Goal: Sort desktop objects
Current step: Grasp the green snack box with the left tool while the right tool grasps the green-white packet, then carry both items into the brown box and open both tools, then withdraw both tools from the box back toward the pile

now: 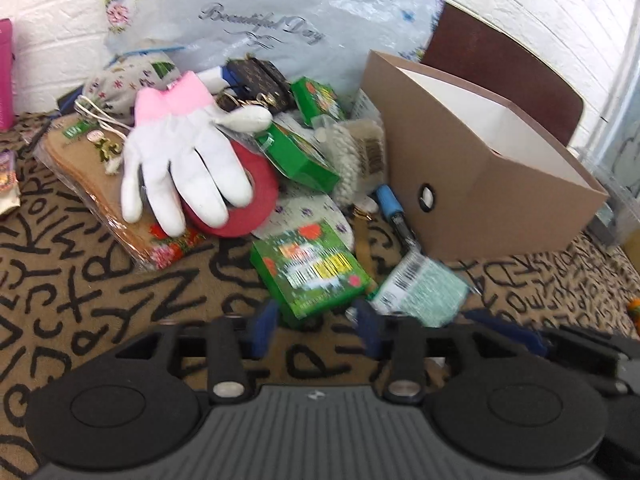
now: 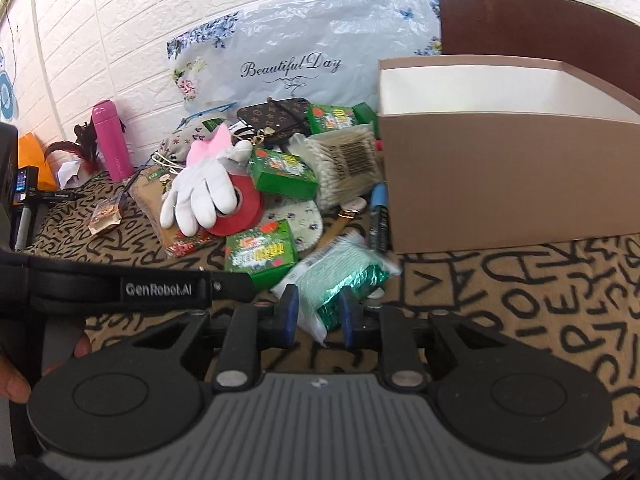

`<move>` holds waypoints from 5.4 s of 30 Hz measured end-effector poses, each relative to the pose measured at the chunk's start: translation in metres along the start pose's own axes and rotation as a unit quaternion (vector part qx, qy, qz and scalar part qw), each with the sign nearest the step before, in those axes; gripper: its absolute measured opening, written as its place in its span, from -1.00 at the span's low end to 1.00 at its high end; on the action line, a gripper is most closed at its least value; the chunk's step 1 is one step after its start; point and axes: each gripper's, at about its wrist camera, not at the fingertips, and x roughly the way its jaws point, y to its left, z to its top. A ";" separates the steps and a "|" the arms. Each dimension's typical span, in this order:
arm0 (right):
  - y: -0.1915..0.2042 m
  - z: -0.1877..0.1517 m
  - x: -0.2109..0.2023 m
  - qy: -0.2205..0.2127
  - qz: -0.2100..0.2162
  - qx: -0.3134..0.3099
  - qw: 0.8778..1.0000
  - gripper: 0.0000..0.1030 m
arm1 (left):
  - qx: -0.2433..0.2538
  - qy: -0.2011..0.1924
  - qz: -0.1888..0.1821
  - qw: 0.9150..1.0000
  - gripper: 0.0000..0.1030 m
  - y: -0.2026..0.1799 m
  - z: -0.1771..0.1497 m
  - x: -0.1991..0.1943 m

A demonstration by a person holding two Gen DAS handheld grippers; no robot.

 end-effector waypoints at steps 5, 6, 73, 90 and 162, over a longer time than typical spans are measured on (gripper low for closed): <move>-0.003 0.002 0.003 0.006 -0.013 -0.004 1.000 -0.18 | -0.013 0.002 0.000 1.000 0.26 0.002 0.016 0.012; -0.003 0.002 0.005 0.007 -0.017 -0.005 1.000 -0.08 | -0.011 0.006 0.001 1.000 0.26 0.000 0.019 0.016; 0.014 0.034 -0.021 -0.033 0.023 -0.057 0.998 -0.06 | 0.044 -0.060 -0.004 0.997 0.28 -0.014 0.026 -0.056; -0.097 0.116 -0.075 -0.160 -0.086 -0.014 0.983 -0.06 | 0.074 -0.107 -0.117 0.985 0.28 -0.146 0.124 -0.022; -0.033 0.076 -0.056 -0.085 -0.085 -0.020 0.993 0.97 | 0.027 -0.099 -0.045 0.994 0.97 -0.046 0.032 -0.073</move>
